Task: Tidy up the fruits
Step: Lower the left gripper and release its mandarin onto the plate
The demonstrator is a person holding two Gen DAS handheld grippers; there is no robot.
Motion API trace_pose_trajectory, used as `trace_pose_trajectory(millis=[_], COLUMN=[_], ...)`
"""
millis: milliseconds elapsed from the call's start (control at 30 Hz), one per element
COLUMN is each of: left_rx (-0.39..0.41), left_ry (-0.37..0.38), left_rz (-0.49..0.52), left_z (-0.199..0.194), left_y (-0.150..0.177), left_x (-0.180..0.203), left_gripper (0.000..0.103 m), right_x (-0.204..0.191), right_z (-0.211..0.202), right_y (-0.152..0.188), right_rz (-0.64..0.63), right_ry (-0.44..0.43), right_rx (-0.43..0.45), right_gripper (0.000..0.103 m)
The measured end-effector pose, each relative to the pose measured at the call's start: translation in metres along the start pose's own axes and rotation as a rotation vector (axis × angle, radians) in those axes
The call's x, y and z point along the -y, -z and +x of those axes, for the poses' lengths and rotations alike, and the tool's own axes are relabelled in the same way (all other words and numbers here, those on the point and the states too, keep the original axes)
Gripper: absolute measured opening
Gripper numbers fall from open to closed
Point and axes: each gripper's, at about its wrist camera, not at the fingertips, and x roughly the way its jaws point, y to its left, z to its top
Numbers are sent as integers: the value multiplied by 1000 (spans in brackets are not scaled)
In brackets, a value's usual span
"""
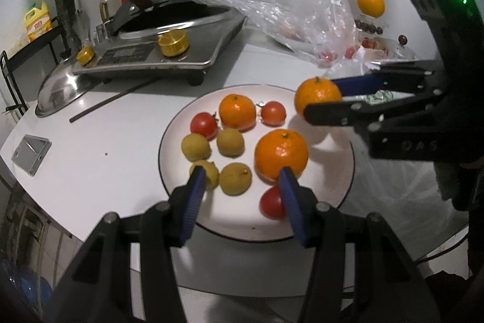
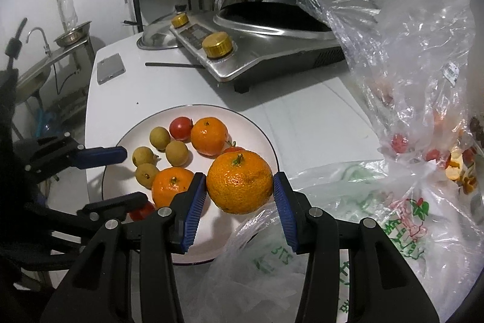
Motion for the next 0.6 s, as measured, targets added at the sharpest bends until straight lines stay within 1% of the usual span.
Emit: trace_pose_trajectory(millis=[233, 600], left_rx=[28, 35], left_ry=[0, -1], left_rz=[-16, -26], left_z=[-4, -3], left_y=[-6, -8], left_x=[-3, -5], left_gripper=[52, 52], right_x=[-6, -10], right_z=[12, 23], right_y=[1, 6], right_rz=[-41, -92], right_ry=[6, 27], right_rx=[-17, -55], right_gripper=[48, 48])
